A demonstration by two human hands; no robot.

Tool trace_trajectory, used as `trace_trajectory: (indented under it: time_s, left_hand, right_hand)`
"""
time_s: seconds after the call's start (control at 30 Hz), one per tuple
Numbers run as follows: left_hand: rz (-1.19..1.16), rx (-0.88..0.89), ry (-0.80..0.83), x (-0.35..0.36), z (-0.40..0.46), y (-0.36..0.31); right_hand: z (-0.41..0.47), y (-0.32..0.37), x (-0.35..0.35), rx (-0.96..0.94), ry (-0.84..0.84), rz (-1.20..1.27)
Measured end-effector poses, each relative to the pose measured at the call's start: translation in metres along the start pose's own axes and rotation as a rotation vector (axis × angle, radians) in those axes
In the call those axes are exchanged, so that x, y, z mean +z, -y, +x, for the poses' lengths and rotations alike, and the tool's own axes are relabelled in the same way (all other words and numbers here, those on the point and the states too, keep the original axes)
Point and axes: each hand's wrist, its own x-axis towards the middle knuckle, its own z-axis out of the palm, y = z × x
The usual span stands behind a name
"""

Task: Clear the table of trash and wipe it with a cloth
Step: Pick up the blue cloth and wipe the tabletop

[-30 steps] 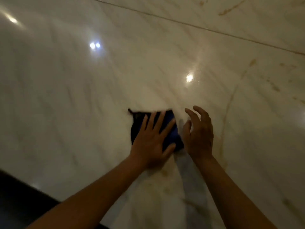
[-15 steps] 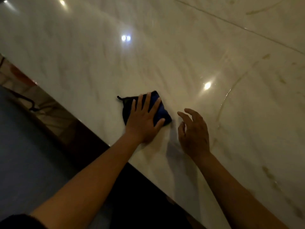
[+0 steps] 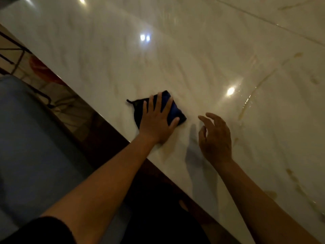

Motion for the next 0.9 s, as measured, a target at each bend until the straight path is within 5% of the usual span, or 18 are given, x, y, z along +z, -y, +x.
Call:
trace_trajectory:
  time_s: [0.07,0.23,0.33,0.43,0.57,0.9]
  left_hand:
    - [-0.019,0.022,-0.020,0.004,-0.005,-0.016]
    - [-0.019,0.512,0.034,0.014,-0.086,-0.077]
    - [0.017,0.646,0.043,0.013,-0.069,-0.085]
    - [0.063,0.653,0.019,0.006,0.001,-0.097]
    - [0.077,0.457,0.036,0.000,0.071,-0.127]
    - [-0.026,0.822,0.088,0.015,-0.070,-0.139]
  right_hand:
    - [0.002,-0.011,-0.010,0.042,-0.032,-0.015]
    - [0.001,-0.040,-0.034,0.144,-0.120,-0.043]
    - [0.003,-0.058,-0.046,0.218,-0.162,-0.068]
    - [0.006,-0.080,-0.054,0.306,-0.188,-0.083]
    - [0.012,-0.106,-0.060,0.360,-0.208,-0.118]
    - [0.007,-0.143,-0.072,0.419,-0.148,-0.147]
